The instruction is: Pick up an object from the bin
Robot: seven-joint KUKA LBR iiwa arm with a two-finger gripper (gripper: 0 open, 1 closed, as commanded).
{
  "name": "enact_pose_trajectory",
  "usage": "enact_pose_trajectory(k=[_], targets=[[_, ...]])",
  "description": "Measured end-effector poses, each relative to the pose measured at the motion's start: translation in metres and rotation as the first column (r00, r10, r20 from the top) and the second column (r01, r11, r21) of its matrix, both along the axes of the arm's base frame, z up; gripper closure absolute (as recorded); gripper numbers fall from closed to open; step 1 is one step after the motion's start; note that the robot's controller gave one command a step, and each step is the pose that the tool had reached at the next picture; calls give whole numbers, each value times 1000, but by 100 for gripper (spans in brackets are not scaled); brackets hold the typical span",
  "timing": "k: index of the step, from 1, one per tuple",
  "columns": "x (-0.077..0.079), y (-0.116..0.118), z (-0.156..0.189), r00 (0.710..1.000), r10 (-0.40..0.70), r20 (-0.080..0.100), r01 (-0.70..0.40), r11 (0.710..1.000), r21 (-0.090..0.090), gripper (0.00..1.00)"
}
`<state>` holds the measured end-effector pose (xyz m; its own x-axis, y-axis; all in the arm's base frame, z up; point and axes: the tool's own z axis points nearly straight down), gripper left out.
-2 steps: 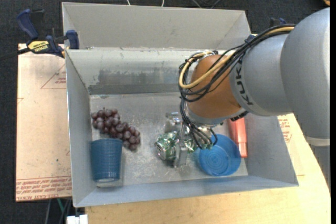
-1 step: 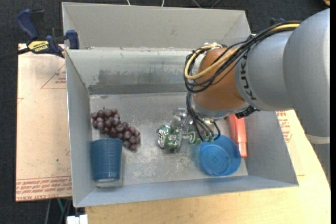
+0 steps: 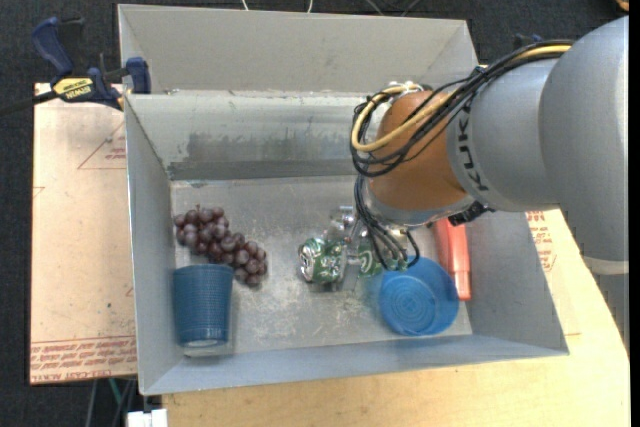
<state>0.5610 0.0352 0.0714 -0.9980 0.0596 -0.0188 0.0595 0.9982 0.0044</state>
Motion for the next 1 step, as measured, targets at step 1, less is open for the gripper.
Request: enact_pose_trajectory(k=[1], targets=[[4,-2,-1,1000,7,2,-7,1000,1,100]])
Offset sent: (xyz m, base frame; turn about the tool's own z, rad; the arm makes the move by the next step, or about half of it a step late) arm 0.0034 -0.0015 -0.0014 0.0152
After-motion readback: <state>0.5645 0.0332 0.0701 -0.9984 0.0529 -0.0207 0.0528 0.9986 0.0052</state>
